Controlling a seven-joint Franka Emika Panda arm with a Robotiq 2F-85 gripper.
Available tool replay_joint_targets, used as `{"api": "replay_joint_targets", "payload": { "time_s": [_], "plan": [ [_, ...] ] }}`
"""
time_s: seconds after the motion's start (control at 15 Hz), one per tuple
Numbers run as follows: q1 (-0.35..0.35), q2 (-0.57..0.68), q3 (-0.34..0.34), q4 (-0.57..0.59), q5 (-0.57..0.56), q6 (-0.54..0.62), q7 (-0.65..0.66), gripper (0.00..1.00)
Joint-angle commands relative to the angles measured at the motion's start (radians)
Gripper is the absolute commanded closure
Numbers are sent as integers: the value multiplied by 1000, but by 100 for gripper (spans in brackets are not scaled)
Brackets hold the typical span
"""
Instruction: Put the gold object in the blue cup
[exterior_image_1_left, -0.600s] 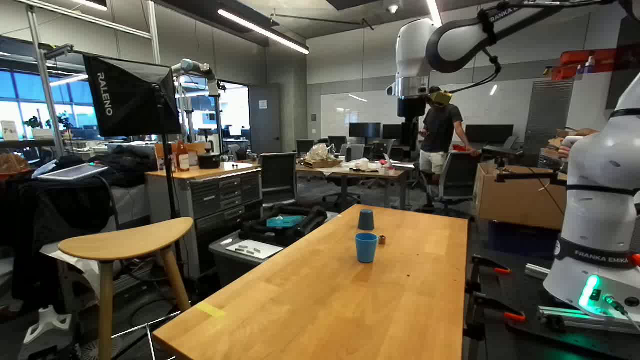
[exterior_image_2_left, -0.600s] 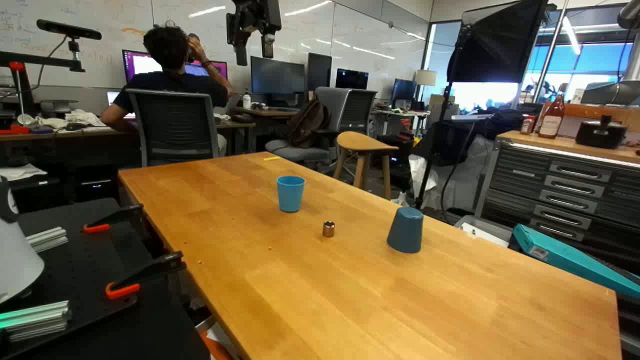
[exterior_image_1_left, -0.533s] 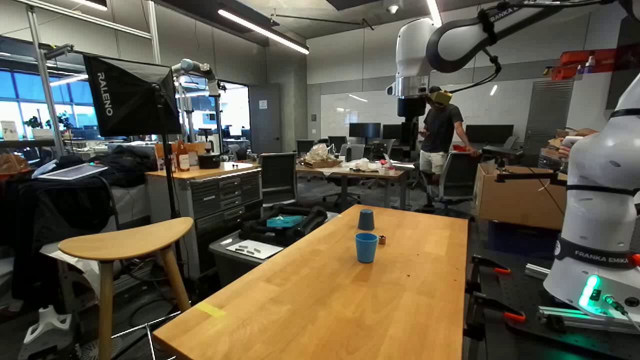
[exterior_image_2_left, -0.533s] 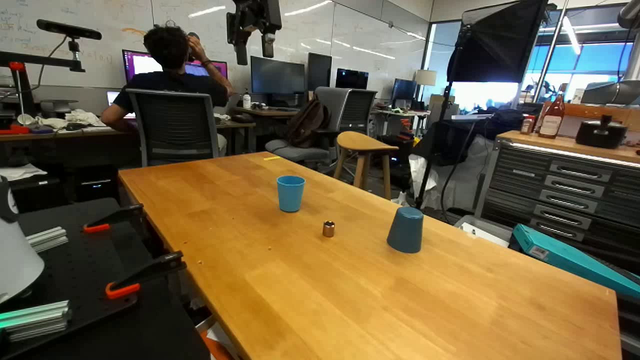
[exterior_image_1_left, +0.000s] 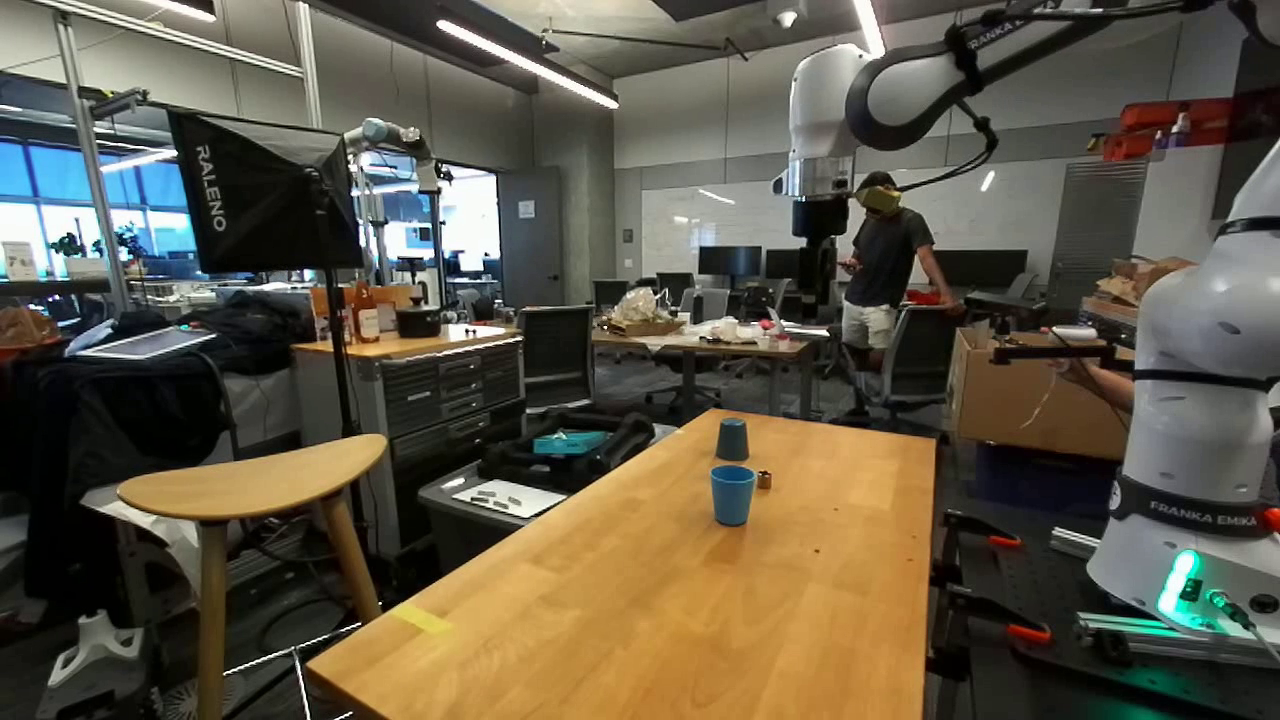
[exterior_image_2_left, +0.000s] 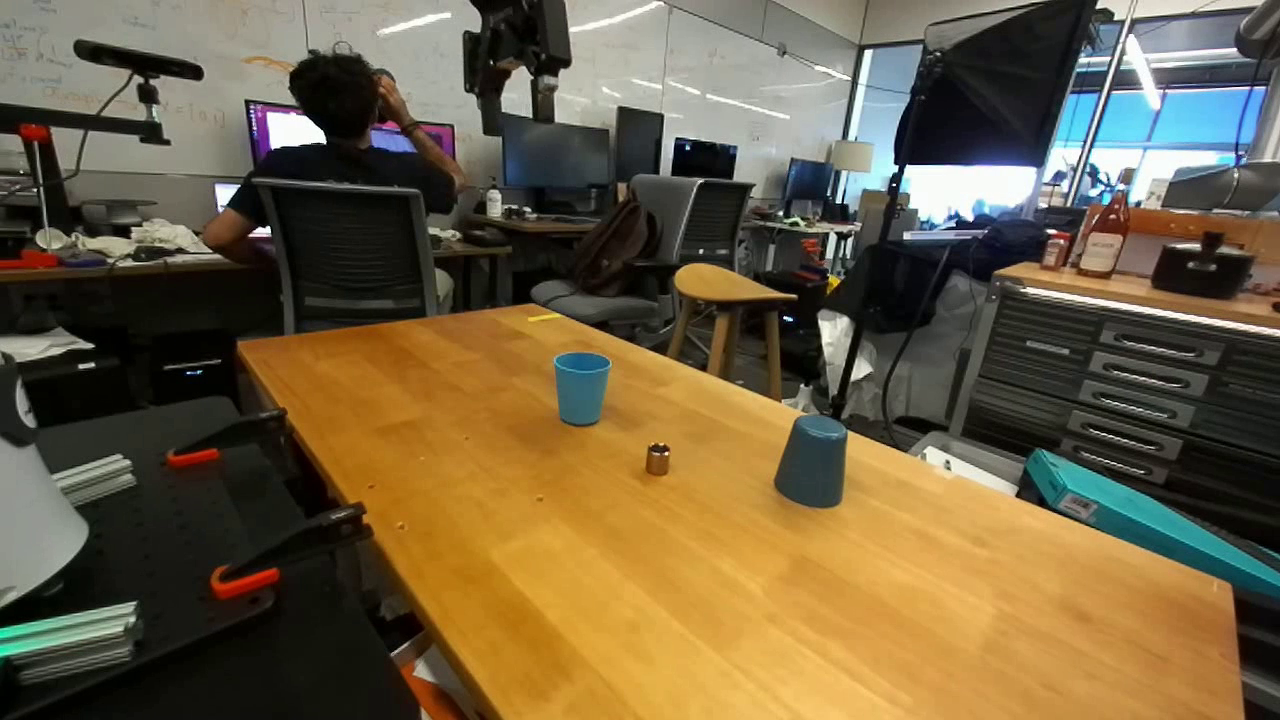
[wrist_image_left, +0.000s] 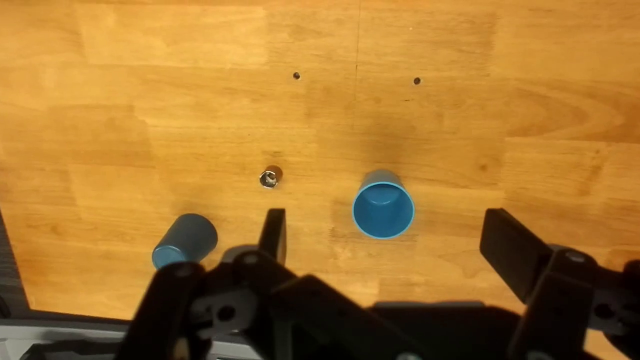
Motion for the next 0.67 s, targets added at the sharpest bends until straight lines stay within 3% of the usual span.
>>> {"api": "replay_joint_targets", "payload": {
  "time_s": [0.0, 0.27, 0.33, 0.4, 0.53, 0.6],
  "plan": [
    [-37, 191, -104, 94, 65, 74, -44, 0],
    [-85, 402, -199, 196, 197, 178, -81, 0],
    [-99, 471, -211, 243, 222, 147, -73, 0],
    [-88, 335, -188, 127, 165, 163, -58, 0],
    [-108, 431, -204, 182, 190, 162, -62, 0],
    [-96, 498, -197, 206, 163, 209, 16, 0]
  ]
}}
